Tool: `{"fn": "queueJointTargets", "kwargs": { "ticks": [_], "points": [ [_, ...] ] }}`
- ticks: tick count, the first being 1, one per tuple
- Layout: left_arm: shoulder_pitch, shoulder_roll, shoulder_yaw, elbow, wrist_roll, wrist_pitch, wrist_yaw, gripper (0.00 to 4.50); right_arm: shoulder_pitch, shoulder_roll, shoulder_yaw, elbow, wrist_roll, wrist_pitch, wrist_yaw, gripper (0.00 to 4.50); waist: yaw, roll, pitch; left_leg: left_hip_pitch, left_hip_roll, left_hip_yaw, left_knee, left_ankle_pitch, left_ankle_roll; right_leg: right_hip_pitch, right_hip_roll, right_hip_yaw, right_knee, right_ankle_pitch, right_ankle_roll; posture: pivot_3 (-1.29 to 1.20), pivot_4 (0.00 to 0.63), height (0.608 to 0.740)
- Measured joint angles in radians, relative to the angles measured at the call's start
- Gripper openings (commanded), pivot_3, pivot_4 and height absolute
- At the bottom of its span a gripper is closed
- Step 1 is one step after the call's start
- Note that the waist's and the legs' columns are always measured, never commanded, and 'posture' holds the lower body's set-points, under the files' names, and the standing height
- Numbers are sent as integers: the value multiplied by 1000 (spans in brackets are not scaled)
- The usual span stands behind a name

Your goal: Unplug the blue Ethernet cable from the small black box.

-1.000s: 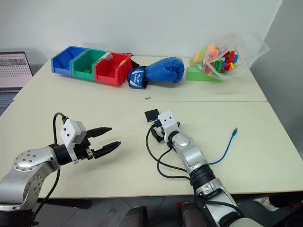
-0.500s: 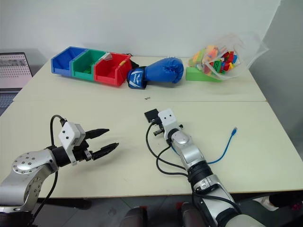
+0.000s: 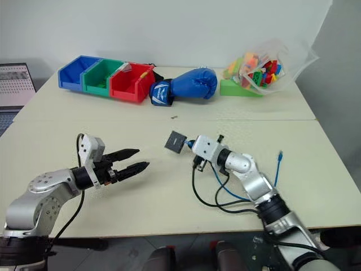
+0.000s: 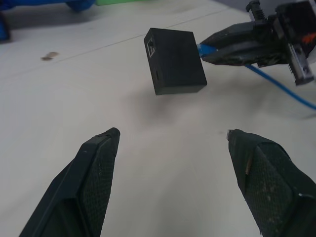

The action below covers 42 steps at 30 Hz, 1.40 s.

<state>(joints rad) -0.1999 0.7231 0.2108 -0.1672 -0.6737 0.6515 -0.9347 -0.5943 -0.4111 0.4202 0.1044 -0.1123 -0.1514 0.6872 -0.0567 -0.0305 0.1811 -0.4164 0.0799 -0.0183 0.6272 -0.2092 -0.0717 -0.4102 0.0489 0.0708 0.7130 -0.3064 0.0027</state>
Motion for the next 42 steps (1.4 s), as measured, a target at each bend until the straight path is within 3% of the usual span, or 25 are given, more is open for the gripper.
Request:
{"fn": "queueJointTargets", "kwargs": {
  "ticks": [5, 15, 23, 30, 35, 37, 42],
  "points": [
    [-34, 33, 10, -32, -135, 151, -42, 3694, -26, -38, 28, -6, -3, -214, 110, 163, -3, 0, 0, 1, 0, -1, 0, 0, 0, 0, 0, 0, 1, 0, 0, 0, 150, 740],
    [-50, 37, 10, -77, -231, 273, -35, 3694, -80, -11, 30, -5, 15, -291, 168, 162, 7, -1, 1, 0, 0, -1, 1, 0, 0, 1, -1, 1, 0, 0, 0, 0, 150, 740],
    [-50, 23, 32, -71, -281, 299, -12, 2281, -80, -12, 24, -23, 16, -318, 180, 162, 7, -1, 1, 1, 0, -2, 1, 0, 0, 1, -1, 1, 1, 0, 0, 0, 150, 740],
    [-50, 26, 35, -71, -316, 307, -33, 773, -80, -17, 20, -23, 14, -327, 180, 162, 8, -1, 1, 1, 0, -2, 1, 0, 0, 1, -1, 1, 0, 0, 0, 0, 150, 740],
    [-48, 26, 27, -72, -316, 307, -41, 782, -87, -35, 23, -24, -9, -365, 188, 162, 8, -1, 1, 1, 0, -2, 1, 0, 0, 1, -1, 1, 0, 0, 0, 0, 150, 740],
    [-48, 26, 23, -72, -316, 307, -42, 782, -92, -42, 23, -24, -29, -387, 186, 862, 8, -1, 1, 1, 0, -2, 1, 0, 0, 1, -1, 1, 0, 0, 0, 0, 150, 740],
    [-48, 34, 20, -58, -291, 298, -53, 782, -81, -83, 37, -80, -19, -375, 250, 1894, 10, -1, 1, 0, 0, -2, 1, 0, 0, 1, -1, 1, 0, 0, 0, 0, 150, 740]
  ]
}}
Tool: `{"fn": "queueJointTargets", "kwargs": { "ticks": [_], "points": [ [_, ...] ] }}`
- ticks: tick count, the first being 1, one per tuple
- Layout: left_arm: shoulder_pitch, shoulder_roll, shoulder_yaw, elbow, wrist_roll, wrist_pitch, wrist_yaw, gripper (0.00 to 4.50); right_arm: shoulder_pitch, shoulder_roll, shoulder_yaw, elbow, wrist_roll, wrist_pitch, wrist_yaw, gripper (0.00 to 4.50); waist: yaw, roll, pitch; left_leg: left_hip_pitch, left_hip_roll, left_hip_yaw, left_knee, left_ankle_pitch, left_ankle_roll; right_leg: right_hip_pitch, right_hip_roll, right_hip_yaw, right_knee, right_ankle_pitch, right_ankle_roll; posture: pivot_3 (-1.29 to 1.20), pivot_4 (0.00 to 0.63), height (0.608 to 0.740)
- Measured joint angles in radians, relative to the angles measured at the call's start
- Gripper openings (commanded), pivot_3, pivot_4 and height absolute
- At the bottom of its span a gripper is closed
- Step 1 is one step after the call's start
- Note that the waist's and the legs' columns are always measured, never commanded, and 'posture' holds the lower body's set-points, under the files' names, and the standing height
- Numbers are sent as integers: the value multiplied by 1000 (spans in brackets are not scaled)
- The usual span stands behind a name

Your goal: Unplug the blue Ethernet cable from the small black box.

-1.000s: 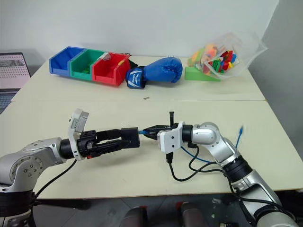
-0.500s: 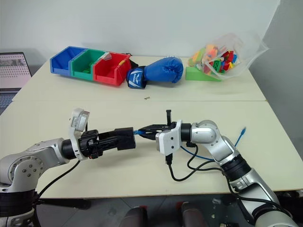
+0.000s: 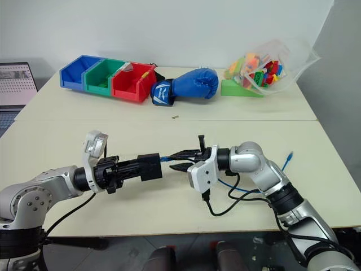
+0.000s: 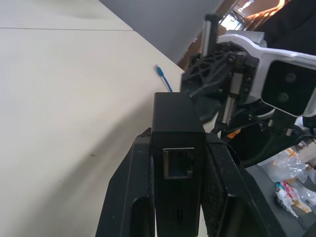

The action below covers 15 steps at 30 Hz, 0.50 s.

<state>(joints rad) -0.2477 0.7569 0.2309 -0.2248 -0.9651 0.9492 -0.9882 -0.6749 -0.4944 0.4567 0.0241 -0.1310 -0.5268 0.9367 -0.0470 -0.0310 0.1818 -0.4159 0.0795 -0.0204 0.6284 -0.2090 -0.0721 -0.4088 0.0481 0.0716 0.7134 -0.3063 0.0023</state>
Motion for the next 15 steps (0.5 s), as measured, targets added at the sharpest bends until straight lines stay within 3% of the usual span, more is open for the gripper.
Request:
{"fn": "queueJointTargets", "kwargs": {
  "ticks": [2, 4, 7, 10, 15],
  "points": [
    [1, 4, -15, 0, 22, -17, -17, 782, 33, -40, -2, -83, 79, 99, 61, 2393, 5, 0, 0, 0, 0, -1, 0, 0, 0, 1, 0, 0, 0, 0, 0, 0, 150, 740],
    [2, 5, -31, 0, 38, -27, -32, 782, 52, -56, -3, -132, 130, 174, 91, 2397, 9, 0, 0, 0, 0, -1, 0, 0, 0, 1, 0, 0, 0, 0, 0, 0, 150, 740],
    [5, 8, -71, -1, 78, -65, -74, 782, 81, -80, -26, -268, 298, 447, 123, 2397, 9, 0, 0, 0, 0, -1, 0, 0, 0, 1, 0, 0, 0, 0, 0, 0, 150, 740],
    [5, 13, -104, -2, 117, -114, -125, 782, 82, -80, -101, -407, 570, 853, 75, 2397, 9, 0, 0, 0, 0, -2, 0, 0, 0, 1, 0, 0, 0, 0, 0, 0, 150, 740],
    [-3, 23, -123, -2, 151, -172, -183, 782, 82, -43, -129, -437, 762, 1184, -4, 2397, 8, 0, 0, 0, 0, -1, 0, 0, 0, 1, 0, 0, 0, 0, 0, 0, 150, 740]
  ]
}}
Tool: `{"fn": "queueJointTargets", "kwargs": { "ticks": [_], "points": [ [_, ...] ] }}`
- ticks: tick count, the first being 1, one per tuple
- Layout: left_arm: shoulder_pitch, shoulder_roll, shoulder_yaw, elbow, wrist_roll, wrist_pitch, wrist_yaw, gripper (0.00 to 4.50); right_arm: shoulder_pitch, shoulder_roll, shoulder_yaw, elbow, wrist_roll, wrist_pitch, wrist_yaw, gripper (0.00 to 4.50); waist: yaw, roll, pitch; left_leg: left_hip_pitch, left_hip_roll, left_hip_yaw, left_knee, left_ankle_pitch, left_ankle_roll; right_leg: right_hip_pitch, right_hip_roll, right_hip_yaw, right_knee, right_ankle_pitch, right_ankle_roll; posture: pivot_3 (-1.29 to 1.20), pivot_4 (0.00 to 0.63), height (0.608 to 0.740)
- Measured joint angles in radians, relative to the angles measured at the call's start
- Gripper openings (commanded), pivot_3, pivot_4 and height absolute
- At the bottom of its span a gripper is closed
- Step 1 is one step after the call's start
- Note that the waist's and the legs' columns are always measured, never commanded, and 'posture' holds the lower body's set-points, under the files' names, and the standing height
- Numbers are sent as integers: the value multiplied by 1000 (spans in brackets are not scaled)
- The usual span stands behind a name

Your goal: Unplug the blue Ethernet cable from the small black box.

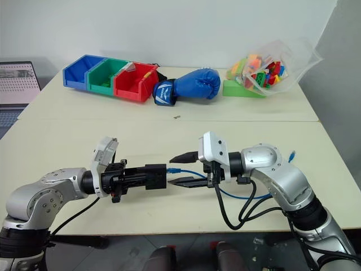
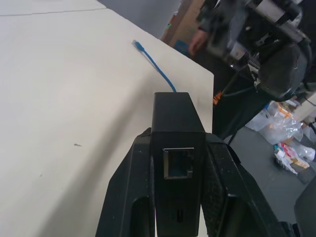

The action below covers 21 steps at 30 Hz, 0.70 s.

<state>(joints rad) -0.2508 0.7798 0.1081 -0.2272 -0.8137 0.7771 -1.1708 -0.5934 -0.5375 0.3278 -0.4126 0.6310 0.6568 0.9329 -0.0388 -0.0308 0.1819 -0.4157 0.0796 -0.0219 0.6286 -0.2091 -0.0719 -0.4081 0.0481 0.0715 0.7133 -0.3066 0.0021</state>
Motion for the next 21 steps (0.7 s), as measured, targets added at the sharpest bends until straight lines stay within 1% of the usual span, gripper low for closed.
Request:
{"fn": "queueJointTargets", "kwargs": {
  "ticks": [3, 7, 14, 21],
  "points": [
    [-14, 1, -10, 0, 8, -21, -22, 782, 5, 47, -13, 13, 39, 80, -47, 2397, 0, 0, 0, 0, 0, 0, 0, 0, 0, 0, 0, 0, 0, 0, 0, 0, 150, 740],
    [-17, 2, -13, 0, 10, -26, -39, 782, 20, 85, -38, 58, 57, 129, -91, 2397, 0, 0, 0, -1, 0, 1, 0, 0, 0, -1, 0, 0, 0, 0, 0, 0, 150, 740],
    [-16, 2, -13, 0, 13, -43, -40, 782, 18, 81, -53, 130, 49, 143, -64, 2397, -2, 0, 0, -1, 0, 1, 0, 0, 0, -1, 0, -1, -1, 0, 0, 0, 150, 740],
    [-14, 3, -13, -1, 13, -45, -40, 782, 18, 92, -51, 155, 53, 186, -39, 2397, -3, 0, 0, -1, 0, 1, 0, 0, 0, -1, 0, -1, -1, 0, 0, 0, 150, 740]
  ]
}}
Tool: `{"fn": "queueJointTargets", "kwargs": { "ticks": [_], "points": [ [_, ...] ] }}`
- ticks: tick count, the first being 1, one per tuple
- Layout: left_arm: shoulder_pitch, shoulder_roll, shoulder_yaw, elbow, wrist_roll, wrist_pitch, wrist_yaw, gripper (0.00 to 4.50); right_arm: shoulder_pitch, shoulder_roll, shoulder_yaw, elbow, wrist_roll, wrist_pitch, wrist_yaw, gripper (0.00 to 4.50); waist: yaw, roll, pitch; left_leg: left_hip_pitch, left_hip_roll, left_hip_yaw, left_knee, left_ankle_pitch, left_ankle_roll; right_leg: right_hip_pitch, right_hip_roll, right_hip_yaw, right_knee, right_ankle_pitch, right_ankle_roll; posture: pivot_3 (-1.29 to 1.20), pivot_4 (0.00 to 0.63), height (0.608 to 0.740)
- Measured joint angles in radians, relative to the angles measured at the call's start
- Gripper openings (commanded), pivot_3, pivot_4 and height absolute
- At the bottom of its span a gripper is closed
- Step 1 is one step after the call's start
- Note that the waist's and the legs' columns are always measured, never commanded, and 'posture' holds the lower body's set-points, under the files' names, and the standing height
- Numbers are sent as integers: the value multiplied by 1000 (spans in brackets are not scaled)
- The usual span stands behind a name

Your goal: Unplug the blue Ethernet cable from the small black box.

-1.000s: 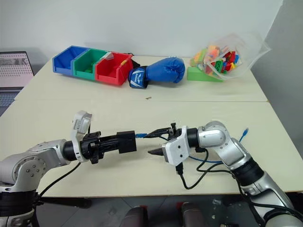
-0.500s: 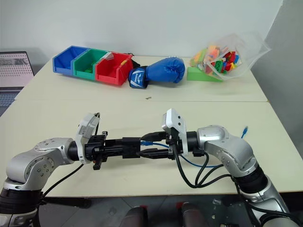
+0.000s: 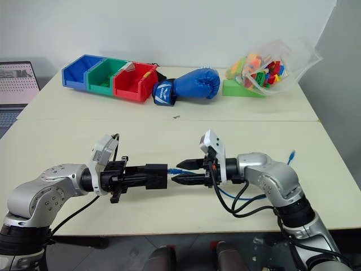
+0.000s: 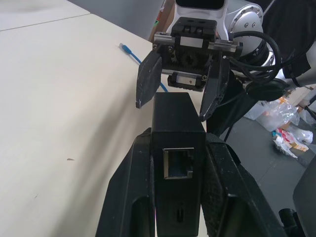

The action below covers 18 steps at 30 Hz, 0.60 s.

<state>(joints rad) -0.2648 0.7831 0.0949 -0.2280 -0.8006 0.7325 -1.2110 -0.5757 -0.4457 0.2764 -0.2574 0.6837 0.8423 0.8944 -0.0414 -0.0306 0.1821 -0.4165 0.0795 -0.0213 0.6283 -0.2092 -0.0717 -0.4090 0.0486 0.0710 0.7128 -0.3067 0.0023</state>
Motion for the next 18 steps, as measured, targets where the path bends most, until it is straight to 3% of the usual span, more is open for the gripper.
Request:
{"fn": "queueJointTargets", "kwargs": {
  "ticks": [18],
  "points": [
    [15, 8, 0, -6, 1, -5, -1, 782, 0, 37, -18, 5, 7, 60, -1, 2397, -1, 0, 0, 0, 0, 0, 0, 0, 0, 0, 0, 0, 0, 0, 0, 0, 150, 740]
  ]
}}
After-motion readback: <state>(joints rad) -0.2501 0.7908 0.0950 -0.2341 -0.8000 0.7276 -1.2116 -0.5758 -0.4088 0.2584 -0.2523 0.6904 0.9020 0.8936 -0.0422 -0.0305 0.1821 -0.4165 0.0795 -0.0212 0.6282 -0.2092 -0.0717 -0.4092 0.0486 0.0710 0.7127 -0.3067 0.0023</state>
